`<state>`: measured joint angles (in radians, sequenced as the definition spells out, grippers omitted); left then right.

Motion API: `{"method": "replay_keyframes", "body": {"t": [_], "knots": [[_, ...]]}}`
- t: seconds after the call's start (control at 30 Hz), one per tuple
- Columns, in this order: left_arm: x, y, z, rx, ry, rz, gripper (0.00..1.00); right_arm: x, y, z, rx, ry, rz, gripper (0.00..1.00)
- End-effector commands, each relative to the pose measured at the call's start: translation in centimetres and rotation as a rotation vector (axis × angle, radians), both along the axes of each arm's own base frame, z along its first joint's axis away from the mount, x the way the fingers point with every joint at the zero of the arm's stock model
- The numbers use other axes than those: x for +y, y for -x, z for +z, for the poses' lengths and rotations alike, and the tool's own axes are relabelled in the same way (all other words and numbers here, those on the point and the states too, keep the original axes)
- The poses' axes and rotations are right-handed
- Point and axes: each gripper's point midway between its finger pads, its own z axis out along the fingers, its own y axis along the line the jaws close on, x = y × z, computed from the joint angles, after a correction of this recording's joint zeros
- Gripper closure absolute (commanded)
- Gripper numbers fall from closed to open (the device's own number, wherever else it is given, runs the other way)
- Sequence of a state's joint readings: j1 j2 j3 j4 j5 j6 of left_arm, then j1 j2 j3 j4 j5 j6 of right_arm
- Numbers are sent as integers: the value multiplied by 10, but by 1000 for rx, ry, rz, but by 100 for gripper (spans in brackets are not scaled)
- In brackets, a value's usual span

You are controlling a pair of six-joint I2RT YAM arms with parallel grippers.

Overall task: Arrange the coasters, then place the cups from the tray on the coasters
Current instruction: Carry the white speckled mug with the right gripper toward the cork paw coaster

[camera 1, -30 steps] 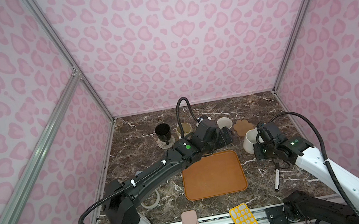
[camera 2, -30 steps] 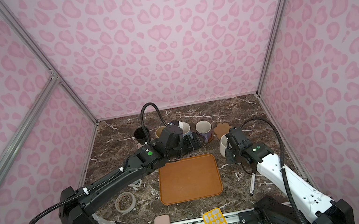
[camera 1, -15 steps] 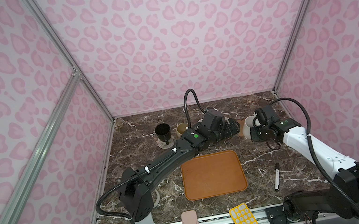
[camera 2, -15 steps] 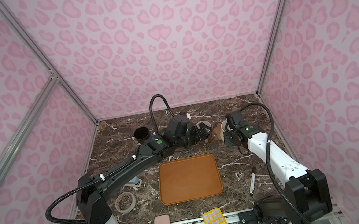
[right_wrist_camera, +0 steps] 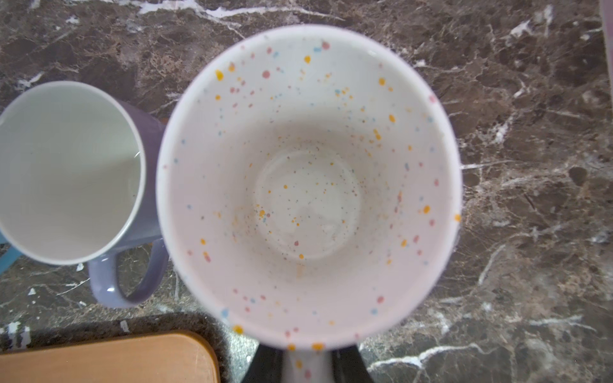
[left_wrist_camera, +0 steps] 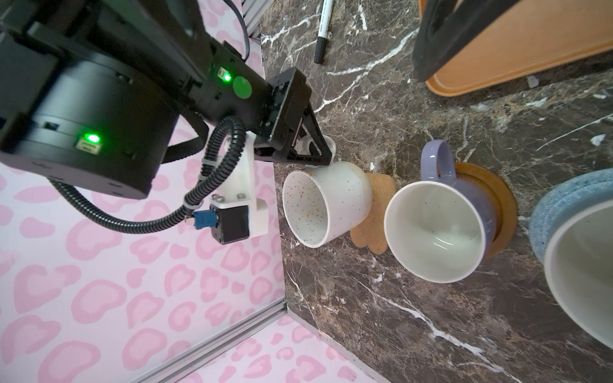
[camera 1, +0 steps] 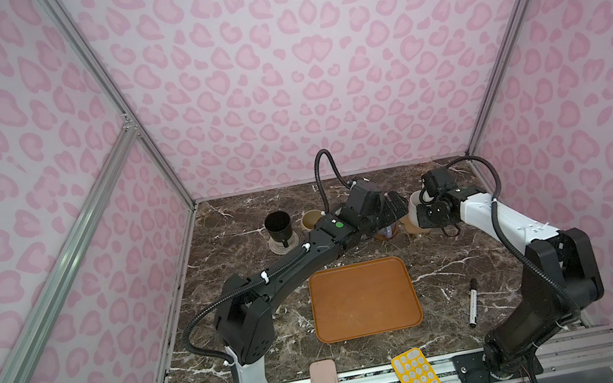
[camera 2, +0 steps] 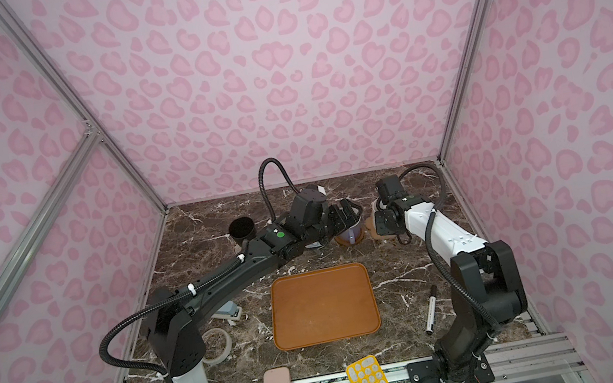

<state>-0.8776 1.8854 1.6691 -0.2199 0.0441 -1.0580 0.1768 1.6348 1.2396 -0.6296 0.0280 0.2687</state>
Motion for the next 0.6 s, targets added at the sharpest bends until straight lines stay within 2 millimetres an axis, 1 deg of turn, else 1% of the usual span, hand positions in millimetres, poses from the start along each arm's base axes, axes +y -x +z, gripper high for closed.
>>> {"method": "replay_keyframes", "body": {"t": [0.0,0.1,0.27,0.43,0.57], "knots": [[-4,-10,10,-27,32,16,3,-4,-20,7,-72,44,1,100],[-3,-12,5,-17,29,20,3,-5,-26,5,-81,57,10,100],[1,-17,1,-19,6,41,3,-2,-34,-1,-77,61,21,100],[0,-16,-1,-13,5,37,3,-4,-41,-4,-80,78,21,100],[0,-15,-4,-9,-3,34,3,-6,-43,-8,-73,93,20,100]]}}
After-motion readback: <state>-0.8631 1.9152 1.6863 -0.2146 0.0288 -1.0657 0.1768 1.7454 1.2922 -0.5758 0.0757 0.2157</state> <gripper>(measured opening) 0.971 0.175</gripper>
